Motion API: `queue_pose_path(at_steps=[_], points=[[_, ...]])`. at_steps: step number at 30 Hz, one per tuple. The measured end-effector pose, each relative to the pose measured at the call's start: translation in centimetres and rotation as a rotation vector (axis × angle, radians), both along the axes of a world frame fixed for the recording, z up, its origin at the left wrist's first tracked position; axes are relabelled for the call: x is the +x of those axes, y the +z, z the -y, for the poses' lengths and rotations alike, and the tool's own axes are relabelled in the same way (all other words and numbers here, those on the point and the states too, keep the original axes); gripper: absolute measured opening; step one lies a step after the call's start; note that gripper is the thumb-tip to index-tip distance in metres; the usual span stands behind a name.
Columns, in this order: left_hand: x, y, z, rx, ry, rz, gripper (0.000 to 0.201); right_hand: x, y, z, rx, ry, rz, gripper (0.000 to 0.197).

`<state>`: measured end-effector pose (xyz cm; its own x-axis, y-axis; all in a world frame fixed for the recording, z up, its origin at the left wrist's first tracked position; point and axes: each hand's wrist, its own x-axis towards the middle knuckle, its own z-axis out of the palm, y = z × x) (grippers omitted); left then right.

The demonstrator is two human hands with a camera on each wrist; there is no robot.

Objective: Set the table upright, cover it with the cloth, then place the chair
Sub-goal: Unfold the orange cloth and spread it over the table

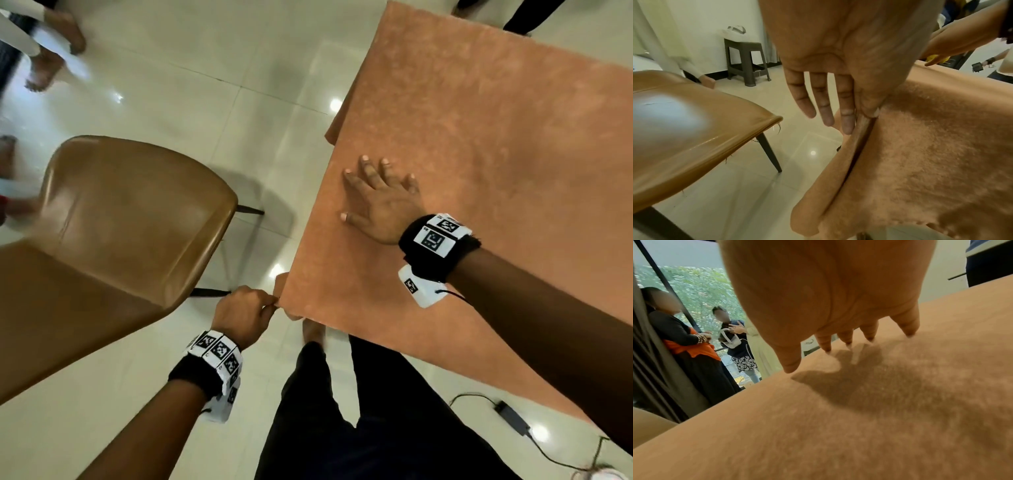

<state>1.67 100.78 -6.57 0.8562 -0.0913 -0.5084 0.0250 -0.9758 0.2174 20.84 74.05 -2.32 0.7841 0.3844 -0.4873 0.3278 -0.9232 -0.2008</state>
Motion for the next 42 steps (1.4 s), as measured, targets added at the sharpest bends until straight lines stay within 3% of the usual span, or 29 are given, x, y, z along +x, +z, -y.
queue_pose_path(at_steps=[4, 6, 8, 10, 14, 17, 21, 23, 26, 36, 42], points=[[0.3, -0.1, -0.4, 0.090, -0.026, -0.061, 0.024, -1.3, -0.3, -1.7, -0.028, -0.033, 0.005, 0.085], [0.9, 0.0, -0.5, -0.059, 0.037, -0.111, 0.027, -1.2, 0.2, -1.9, -0.031, -0.054, -0.024, 0.084], [1.6, 0.7, -0.6, -0.256, 0.105, -0.145, 0.047, -1.6, 0.9, -2.0, -0.011, -0.102, -0.029, 0.083], [2.0, 1.7, -0.3, -0.325, 0.120, -0.092, 0.060, -2.8, 1.5, -1.7, 0.025, -0.152, 0.000, 0.080], [2.7, 3.8, 0.8, -0.407, -0.033, 0.097, 0.064, -8.1, 1.5, 0.4, 0.060, -0.253, 0.059, 0.074], [3.1, 4.7, 3.0, -0.363, -0.181, 0.179, 0.067, -13.2, 0.7, 2.4, 0.054, -0.346, 0.040, 0.071], [2.2, 4.9, 6.5, -0.221, -0.463, 0.181, 0.062, -20.3, -0.5, 4.2, 0.059, -0.371, 0.098, 0.069], [1.2, 3.8, 6.9, -0.188, -0.527, 0.167, 0.063, -23.0, -0.8, 4.8, 0.067, -0.358, 0.125, 0.069], [0.6, 2.6, 5.8, -0.224, -0.543, 0.205, 0.061, -24.8, -0.7, 5.8, 0.086, -0.359, 0.125, 0.070], [1.5, 3.5, 5.7, -0.293, -0.455, 0.204, 0.064, -23.3, 0.1, 8.7, 0.222, -0.444, 0.065, 0.053], [0.2, 3.4, 5.8, -0.181, -0.257, 0.156, 0.039, -23.9, -0.1, 9.3, 0.233, -0.418, 0.086, 0.047]])
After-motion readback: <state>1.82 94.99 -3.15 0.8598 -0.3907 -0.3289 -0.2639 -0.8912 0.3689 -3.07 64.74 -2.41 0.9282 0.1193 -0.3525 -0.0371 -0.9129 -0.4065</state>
